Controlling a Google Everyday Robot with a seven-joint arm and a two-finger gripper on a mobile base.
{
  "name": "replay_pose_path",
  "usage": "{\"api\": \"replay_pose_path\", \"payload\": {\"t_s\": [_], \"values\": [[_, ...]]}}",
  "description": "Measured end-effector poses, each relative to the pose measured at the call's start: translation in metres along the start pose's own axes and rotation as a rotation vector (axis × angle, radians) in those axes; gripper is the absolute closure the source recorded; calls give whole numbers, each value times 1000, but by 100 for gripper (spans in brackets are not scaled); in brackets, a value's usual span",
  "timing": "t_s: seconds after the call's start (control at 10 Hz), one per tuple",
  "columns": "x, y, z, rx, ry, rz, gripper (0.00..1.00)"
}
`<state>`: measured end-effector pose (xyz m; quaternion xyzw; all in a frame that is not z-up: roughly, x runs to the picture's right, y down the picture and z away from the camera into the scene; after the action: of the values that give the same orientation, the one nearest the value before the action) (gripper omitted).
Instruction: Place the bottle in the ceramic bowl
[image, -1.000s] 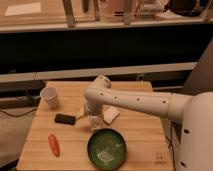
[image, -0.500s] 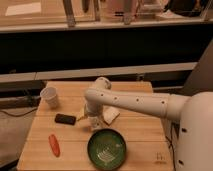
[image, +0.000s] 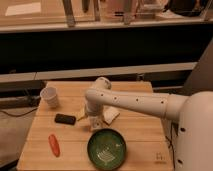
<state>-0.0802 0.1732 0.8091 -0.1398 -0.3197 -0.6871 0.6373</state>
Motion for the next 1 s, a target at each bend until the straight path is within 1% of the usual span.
{"api": "replay_pose_path", "payload": {"t_s": [0.3, 0.6, 0.9, 1.0], "values": [[0, 0, 5, -3, -8, -17, 20], [-2, 2, 13, -9, -11, -15, 20], [0, -1, 26, -32, -15, -7, 20], [1, -2, 29, -38, -16, -6, 23]]}}
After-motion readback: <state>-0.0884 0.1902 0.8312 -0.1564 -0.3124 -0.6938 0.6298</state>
